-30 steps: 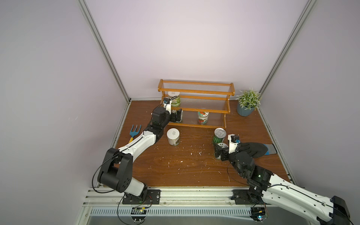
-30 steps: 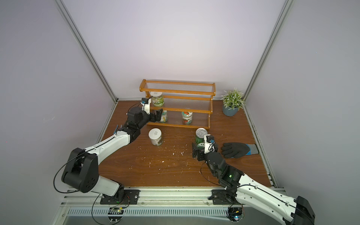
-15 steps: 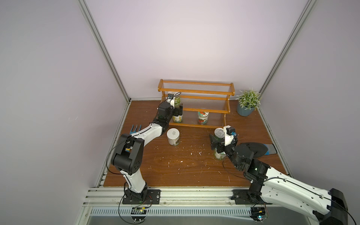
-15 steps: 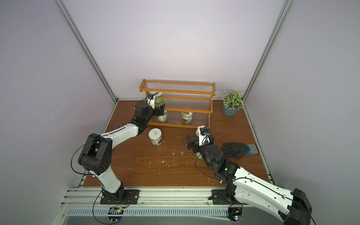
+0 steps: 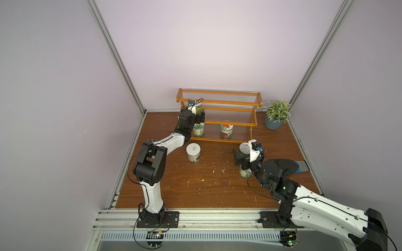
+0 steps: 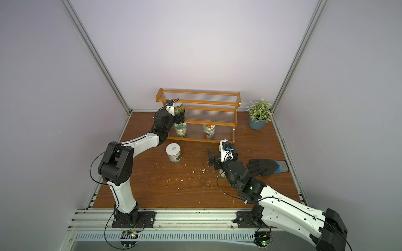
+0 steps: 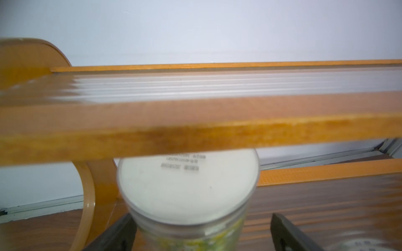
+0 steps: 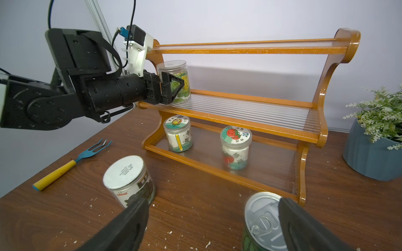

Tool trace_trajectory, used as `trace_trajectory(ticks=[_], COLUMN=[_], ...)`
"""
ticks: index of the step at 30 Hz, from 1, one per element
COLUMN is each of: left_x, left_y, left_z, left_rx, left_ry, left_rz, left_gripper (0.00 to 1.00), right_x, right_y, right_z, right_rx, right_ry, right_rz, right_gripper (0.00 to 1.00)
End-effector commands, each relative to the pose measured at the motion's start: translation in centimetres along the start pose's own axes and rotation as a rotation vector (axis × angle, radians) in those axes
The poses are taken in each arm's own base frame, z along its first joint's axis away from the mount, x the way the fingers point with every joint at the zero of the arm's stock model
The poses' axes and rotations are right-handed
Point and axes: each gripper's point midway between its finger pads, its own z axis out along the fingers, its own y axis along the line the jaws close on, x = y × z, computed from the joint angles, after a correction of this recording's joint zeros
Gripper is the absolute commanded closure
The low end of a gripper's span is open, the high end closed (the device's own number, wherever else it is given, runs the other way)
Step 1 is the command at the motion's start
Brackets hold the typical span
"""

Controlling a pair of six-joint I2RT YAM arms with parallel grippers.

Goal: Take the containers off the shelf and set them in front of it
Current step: 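Pick up a container from the shelf.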

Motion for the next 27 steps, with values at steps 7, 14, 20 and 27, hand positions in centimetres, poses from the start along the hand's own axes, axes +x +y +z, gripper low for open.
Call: trace_trajectory(ticks=[7,14,20,27], left_x=[-1.5,-1.6,-1.9,-2.8], left_y=[1.4,1.5,1.4,1.2], left_z=[1.6,2.1,2.0,1.0], left_rx=[-0.063,-0.074,-0.069,-0.049], left_ry=[-0.064,-0.073,-0.079,-0.095], left_rz=[-0.005,-0.003,0.004,0.011], left_gripper=[0.01,0.05,0.28,0.4], right_x=[-2.1,-1.9,-1.7,-1.8], right_y=[0.3,0.2,0.1,0.1], right_z=[0.4,0.5,0.4,0.3], right_rx=[0.011,0.014,0.016,0.016], right_ry=[-0.059,-0.055,-0.053,-0.057], right_rz=[0.014,0.008,0.013,0.014], right_gripper=[0.01,0.01,0.01,0.01])
